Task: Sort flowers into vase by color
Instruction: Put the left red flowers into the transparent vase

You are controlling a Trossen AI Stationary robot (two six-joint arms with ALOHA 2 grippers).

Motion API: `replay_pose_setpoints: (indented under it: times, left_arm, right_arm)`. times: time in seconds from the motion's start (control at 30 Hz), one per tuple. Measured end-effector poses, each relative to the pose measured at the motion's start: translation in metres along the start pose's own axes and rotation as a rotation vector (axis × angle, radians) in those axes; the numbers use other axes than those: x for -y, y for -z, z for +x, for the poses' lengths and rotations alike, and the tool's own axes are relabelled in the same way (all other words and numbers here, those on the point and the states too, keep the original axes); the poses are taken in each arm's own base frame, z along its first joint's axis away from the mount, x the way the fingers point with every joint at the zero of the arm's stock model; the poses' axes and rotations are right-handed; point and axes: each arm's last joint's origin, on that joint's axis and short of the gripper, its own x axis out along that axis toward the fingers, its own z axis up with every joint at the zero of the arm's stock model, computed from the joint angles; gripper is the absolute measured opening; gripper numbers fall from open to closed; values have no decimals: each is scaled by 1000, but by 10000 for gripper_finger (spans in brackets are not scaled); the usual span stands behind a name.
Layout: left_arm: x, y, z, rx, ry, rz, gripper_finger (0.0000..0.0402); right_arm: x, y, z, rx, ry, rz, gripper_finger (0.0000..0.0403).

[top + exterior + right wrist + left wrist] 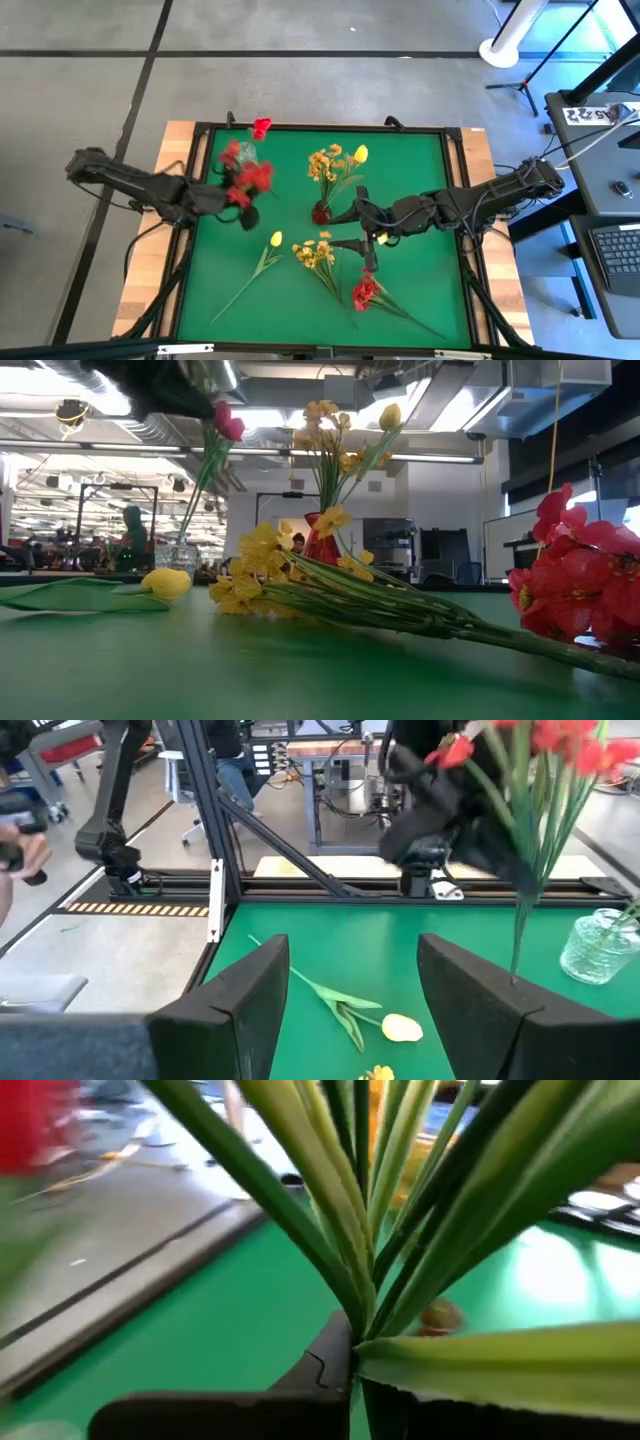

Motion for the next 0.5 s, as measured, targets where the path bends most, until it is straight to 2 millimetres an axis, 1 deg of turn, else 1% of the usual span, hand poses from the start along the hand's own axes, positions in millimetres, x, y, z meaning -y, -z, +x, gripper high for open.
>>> replay_pose_setpoints:
  times: [0.13, 0.27, 0.37, 0.5]
  left_arm:
    - [-28, -4, -20, 49, -124, -66, 2]
    - [-50, -8, -33, 129, -266, -121, 2]
    - [-59, -10, -36, 159, -358, -134, 2]
    - [-70, -6, -35, 139, -486, -99, 2]
  right_arm:
    - [1, 0, 0, 3, 18, 2, 220]
    - [1, 0, 0, 3, 18, 2, 220]
    - [1, 0, 0, 3, 19, 2, 220]
    - [1, 0, 0, 2, 19, 2, 220]
